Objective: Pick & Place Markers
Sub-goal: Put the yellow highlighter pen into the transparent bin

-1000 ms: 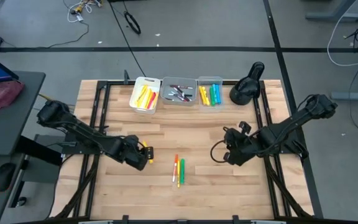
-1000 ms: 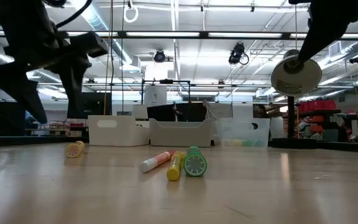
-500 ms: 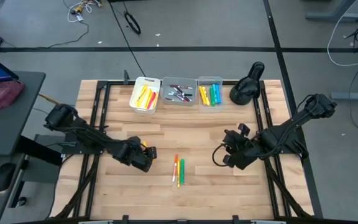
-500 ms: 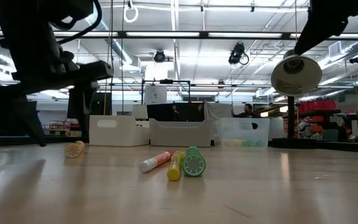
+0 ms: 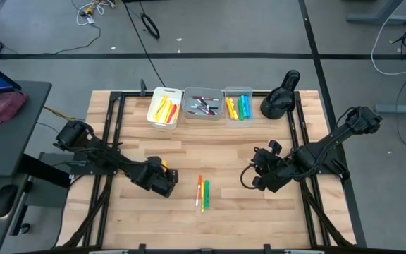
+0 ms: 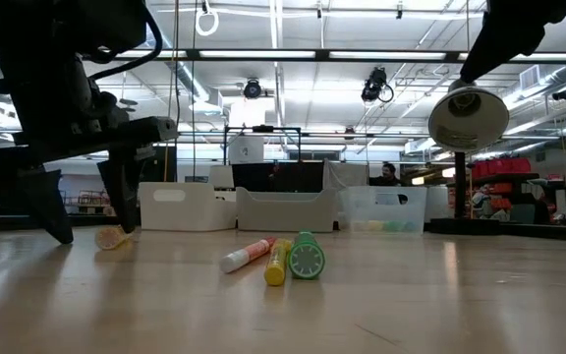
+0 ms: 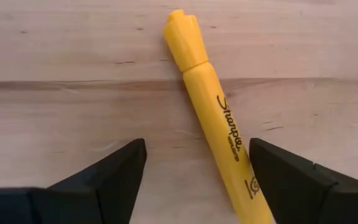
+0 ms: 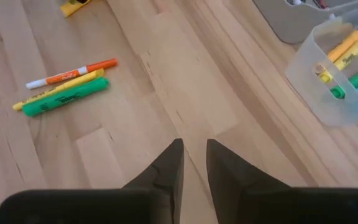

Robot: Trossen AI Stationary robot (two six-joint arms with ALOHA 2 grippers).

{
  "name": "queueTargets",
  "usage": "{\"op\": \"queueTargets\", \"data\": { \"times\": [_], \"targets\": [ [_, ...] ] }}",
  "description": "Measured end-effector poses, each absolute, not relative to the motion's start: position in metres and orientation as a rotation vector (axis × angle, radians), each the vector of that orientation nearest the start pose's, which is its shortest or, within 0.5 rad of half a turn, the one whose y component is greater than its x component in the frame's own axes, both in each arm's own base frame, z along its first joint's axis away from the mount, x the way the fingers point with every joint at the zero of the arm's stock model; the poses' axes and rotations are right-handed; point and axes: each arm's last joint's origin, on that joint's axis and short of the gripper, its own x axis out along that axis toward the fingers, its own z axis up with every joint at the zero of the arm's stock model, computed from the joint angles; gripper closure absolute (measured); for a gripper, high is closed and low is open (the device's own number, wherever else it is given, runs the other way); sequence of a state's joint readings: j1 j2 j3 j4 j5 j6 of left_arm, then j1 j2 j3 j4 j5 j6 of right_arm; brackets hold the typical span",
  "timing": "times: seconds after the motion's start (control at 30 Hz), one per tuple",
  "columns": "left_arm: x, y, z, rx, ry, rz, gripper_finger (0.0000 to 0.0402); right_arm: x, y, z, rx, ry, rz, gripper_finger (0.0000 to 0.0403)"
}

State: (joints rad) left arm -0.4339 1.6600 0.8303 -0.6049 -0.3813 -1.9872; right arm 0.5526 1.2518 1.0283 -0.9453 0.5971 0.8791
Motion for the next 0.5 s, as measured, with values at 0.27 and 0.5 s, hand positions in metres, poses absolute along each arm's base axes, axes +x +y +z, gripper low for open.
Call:
{"op": "queueTargets", "data": {
  "times": [0.27, 0.5],
  "targets": [
    [0.2450, -0.0997, 0.1313, -1.092, 0.776, 1.149, 0.0170, 0.2029, 0.1035, 0.2758, 0.114, 0.815, -0.450, 0.0333],
    [0.2451, -0.0991, 0.1294, -1.095, 0.757, 1.168, 0.0205, 0.2063, 0.0989, 0.2762, 0.104, 0.812, -0.458, 0.0333]
  ]
}}
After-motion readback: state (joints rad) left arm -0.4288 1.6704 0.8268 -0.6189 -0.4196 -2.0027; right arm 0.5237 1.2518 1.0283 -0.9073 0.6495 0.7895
